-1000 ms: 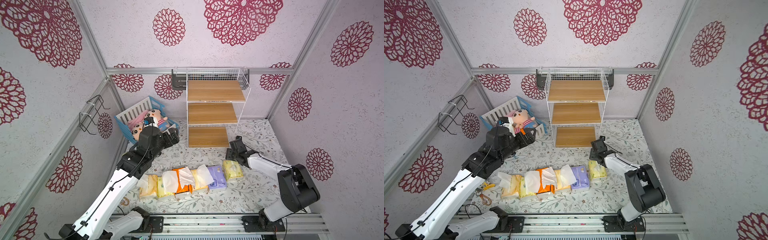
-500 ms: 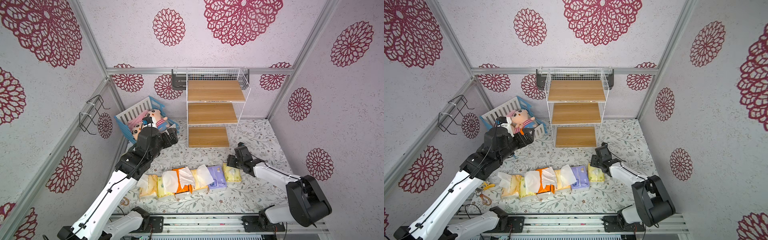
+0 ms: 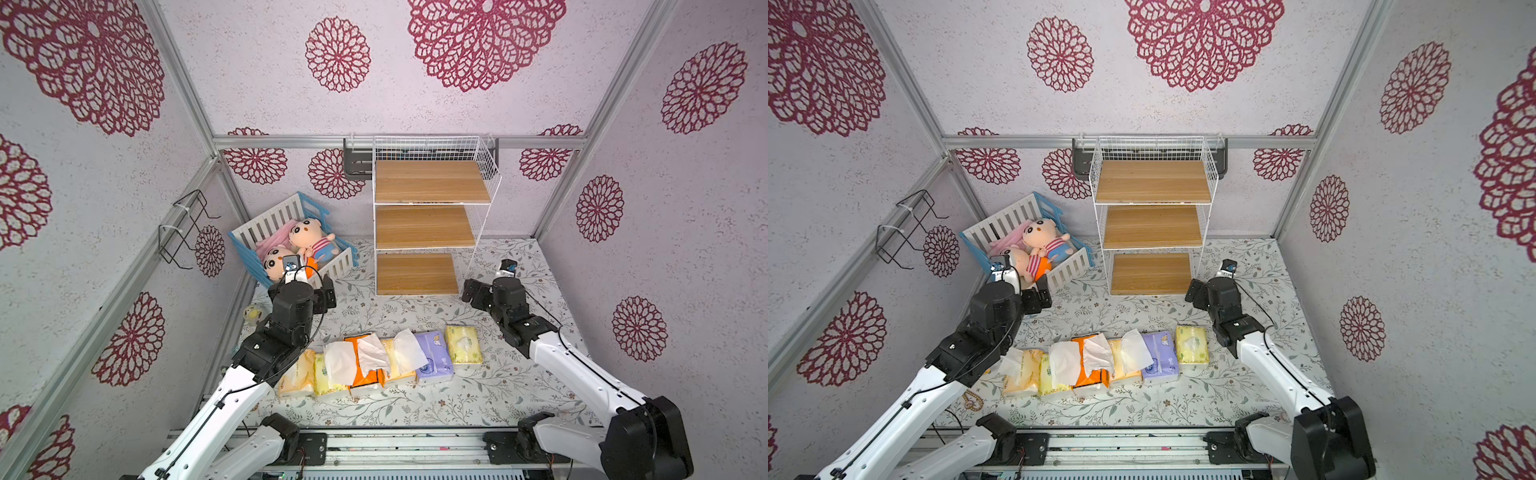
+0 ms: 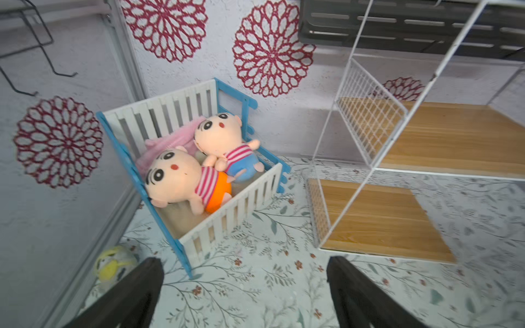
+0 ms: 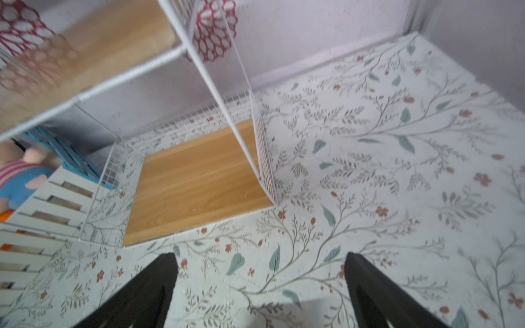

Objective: Remove the tissue boxes from the shelf
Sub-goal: Reset both arms

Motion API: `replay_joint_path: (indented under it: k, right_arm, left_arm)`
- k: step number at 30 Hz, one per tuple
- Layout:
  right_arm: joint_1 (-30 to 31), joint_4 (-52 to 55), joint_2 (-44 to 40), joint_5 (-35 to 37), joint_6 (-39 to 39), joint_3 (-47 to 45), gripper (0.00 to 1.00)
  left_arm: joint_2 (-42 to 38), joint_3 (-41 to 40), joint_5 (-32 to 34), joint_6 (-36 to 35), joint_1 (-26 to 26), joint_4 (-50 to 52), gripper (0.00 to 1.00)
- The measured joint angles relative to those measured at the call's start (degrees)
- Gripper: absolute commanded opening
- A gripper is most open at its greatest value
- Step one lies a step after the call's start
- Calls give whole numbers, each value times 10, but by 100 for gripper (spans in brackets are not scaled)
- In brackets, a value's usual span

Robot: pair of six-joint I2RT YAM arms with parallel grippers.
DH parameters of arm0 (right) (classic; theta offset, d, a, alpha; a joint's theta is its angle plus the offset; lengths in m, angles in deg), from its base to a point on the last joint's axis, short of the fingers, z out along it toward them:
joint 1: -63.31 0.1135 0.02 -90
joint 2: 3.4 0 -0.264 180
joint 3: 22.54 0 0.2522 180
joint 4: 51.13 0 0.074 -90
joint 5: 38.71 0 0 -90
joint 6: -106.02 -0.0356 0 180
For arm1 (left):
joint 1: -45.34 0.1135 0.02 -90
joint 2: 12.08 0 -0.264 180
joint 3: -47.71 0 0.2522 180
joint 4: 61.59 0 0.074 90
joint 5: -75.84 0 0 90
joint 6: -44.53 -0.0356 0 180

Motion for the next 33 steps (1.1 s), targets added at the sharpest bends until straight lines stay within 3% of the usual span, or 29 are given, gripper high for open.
replay_joint_path:
  k: [5,12,19,33]
  right_arm:
    - [-45,-114,-5,4,57,-63,99]
    - [-60,-250,30,39,154,-129,99]
    - [-74,-372,86,62,203,-174,99]
    - [-93,-635,172,64,224,-276,99]
  left_arm:
    - [17,-73,33,-64,44,-98,97]
    - [35,-187,23,-129,108,-258,97]
    - [88,-244,7,-144,137,-396,97]
    - [198,-301,-16,-143,175,-598,97]
